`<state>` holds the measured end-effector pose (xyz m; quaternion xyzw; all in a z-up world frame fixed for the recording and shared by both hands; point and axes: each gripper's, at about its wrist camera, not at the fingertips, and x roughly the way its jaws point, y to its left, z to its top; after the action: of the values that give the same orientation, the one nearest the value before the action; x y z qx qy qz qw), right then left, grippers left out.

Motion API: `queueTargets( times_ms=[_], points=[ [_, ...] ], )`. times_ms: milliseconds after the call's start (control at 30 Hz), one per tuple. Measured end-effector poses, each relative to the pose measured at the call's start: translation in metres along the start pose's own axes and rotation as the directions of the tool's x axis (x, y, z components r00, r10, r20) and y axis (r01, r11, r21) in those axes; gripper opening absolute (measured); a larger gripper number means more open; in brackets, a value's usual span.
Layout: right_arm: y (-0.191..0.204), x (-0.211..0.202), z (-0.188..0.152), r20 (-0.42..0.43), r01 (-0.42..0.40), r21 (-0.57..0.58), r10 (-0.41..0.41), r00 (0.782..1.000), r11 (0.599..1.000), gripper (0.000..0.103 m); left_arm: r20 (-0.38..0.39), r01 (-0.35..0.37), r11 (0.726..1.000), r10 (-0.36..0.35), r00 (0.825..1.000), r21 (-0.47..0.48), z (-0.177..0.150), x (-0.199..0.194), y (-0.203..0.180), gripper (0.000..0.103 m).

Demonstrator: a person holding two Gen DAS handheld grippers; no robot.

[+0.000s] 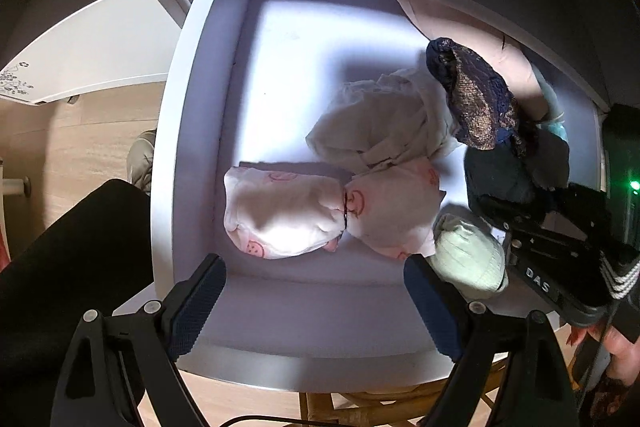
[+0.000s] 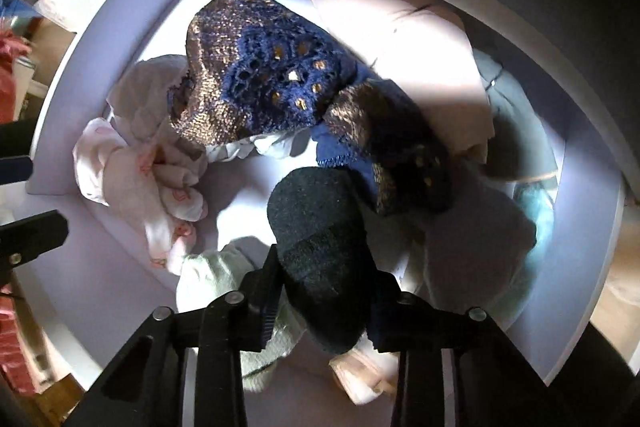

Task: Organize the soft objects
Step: 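Grasp the dark green rolled sock in the drawer with the right gripper, then carry the dark green sock to the gold box and release it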

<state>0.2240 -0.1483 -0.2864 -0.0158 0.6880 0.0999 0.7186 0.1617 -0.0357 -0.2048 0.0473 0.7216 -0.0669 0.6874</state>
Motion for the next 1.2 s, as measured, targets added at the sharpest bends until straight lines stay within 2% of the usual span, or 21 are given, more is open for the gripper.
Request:
queueTargets(
  times_ms=[233, 533, 667, 867, 1200],
  points=[
    [-0.007, -0.029, -0.015, 0.035, -0.046, 0.020, 0.045, 0.998, 0.999, 0.034, -0.009, -0.015, 1.000, 0.015, 1.000, 0.005, 0.001, 0.010, -0.004, 0.092],
    [-0.008, -0.054, -0.031, 0.067, -0.052, 0.035, 0.049, 0.997, 0.998, 0.034, -0.006, -0.046, 0.999, 0.046, 0.999, 0.027, -0.002, 0.019, -0.009, 0.092],
    [-0.008, -0.055, -0.031, 0.079, -0.045, 0.033, 0.042, 0.996, 0.998, 0.034, 0.022, -0.038, 0.999, 0.038, 0.999, 0.030, -0.002, 0.013, -0.011, 0.092],
    [-0.003, -0.079, -0.042, 0.118, -0.065, 0.026, 0.061, 0.991, 0.998, 0.034, 0.081, -0.030, 0.999, 0.027, 0.996, 0.043, -0.002, 0.001, -0.015, 0.092],
    [0.003, -0.130, -0.060, 0.240, -0.060, 0.001, 0.058, 0.969, 0.998, 0.034, 0.143, -0.051, 0.997, 0.042, 0.989, 0.059, -0.003, -0.012, -0.014, 0.092]
  ],
)
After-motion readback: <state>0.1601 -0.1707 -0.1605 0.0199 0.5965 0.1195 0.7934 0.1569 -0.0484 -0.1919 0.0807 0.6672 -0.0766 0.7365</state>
